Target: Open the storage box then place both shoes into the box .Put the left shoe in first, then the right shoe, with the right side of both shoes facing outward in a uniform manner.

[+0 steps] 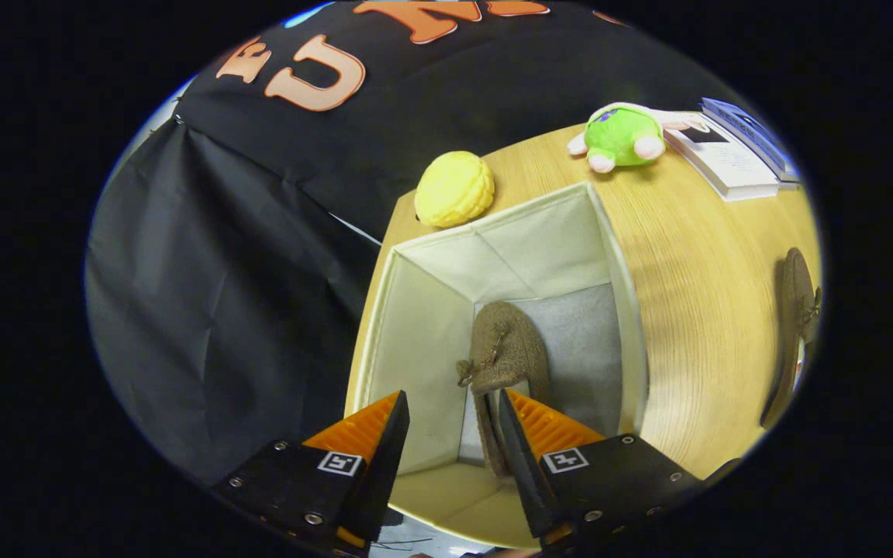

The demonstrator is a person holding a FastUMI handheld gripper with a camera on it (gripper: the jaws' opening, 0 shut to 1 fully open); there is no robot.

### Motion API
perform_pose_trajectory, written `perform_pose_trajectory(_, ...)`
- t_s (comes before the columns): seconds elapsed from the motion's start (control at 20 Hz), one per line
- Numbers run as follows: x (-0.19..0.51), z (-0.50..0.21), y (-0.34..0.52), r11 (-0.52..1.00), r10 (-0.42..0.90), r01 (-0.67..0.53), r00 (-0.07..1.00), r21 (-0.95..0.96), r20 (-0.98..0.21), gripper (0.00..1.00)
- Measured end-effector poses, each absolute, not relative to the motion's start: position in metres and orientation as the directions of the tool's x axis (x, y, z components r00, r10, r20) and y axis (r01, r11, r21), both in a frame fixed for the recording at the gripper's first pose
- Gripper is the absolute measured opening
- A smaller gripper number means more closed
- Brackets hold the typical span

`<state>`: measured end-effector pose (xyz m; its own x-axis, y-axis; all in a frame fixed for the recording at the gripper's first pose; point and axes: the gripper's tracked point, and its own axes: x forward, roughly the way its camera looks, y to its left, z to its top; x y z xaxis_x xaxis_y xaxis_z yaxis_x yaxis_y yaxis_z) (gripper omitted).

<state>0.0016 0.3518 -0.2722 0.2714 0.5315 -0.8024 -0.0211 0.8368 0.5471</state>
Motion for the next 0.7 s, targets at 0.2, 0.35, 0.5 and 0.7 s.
perform_pose_trajectory(0.2, 0.011, -0.246, 0.305, 0.865, 0.484, -0.077, 0.384, 0.495, -0.786, 0.81)
perform_pose_trajectory(0.35, 0.011, -0.238, 0.267, 0.873, 0.467, -0.083, 0.425, 0.481, -0.775, 0.83)
perform_pose_trajectory(0.5, 0.011, -0.241, 0.217, 0.901, 0.413, -0.086, 0.464, 0.425, -0.784, 0.86)
perform_pose_trajectory(0.7, 0.004, -0.250, 0.153, 0.928, 0.350, -0.065, 0.494, 0.368, -0.796, 0.89)
